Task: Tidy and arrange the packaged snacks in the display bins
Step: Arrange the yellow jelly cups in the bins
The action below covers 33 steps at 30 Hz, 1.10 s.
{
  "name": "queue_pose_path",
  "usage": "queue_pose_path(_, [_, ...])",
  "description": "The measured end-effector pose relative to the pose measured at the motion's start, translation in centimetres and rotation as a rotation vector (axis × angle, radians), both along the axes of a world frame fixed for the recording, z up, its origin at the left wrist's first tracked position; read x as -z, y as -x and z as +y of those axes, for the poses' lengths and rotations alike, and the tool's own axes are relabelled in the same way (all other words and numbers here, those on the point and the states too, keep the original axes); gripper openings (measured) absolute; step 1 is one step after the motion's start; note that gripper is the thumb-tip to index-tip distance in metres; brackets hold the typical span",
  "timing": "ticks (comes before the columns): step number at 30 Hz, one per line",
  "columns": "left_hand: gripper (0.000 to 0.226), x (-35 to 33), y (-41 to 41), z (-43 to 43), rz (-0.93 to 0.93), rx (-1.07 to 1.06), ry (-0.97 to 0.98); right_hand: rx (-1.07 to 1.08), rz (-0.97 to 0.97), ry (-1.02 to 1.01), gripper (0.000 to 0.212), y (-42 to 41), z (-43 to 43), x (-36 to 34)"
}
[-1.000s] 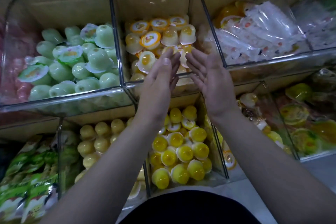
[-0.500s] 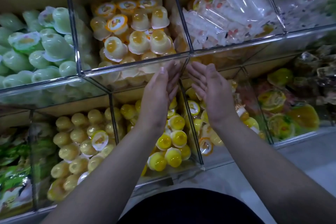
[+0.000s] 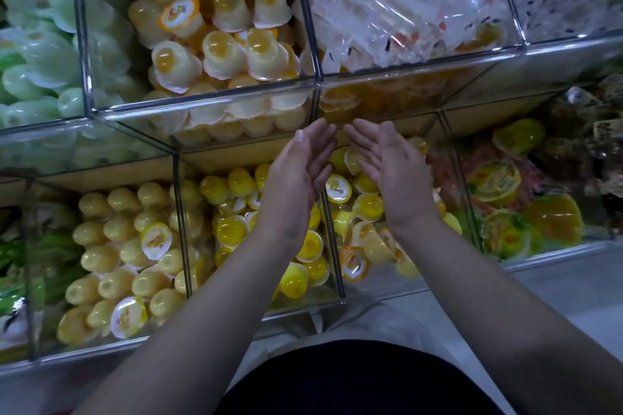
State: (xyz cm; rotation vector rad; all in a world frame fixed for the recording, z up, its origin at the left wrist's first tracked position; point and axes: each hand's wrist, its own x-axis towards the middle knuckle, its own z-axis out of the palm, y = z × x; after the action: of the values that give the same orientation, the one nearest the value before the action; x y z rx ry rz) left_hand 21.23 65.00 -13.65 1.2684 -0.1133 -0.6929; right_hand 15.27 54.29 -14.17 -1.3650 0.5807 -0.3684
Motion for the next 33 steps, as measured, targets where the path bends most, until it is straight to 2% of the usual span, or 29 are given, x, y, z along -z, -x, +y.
queue_pose_path(10, [0.033,2.9,2.2,-2.4,0.050,-0.067,-0.116,-0.090,0.121,-0.009,0.038,1.8,-3.1,3.6])
queue_pose_path(15, [0.036,4.6,3.4,-3.3,0.125,-0.115,-0.143,-0.148,0.172,0.026,0.028,2.7,-4.5,5.4])
queue_pose_path(22, [0.040,7.1,4.9,-4.3,0.228,-0.117,-0.239,-0.225,0.323,-0.005,0.025,3.3,-6.2,7.5])
queue_pose_path(25, [0.046,7.9,5.3,-4.6,0.294,-0.085,-0.316,-0.292,0.476,0.057,0.019,3.4,-6.5,9.0])
queue_pose_path(29, [0.049,8.8,5.5,-5.1,0.398,-0.028,-0.441,-0.447,0.668,0.225,0.028,3.6,-6.9,10.8])
queue_pose_path(33, [0.054,10.0,5.6,-5.2,0.470,0.046,-0.574,-0.617,0.784,0.356,0.020,3.3,-7.5,12.1])
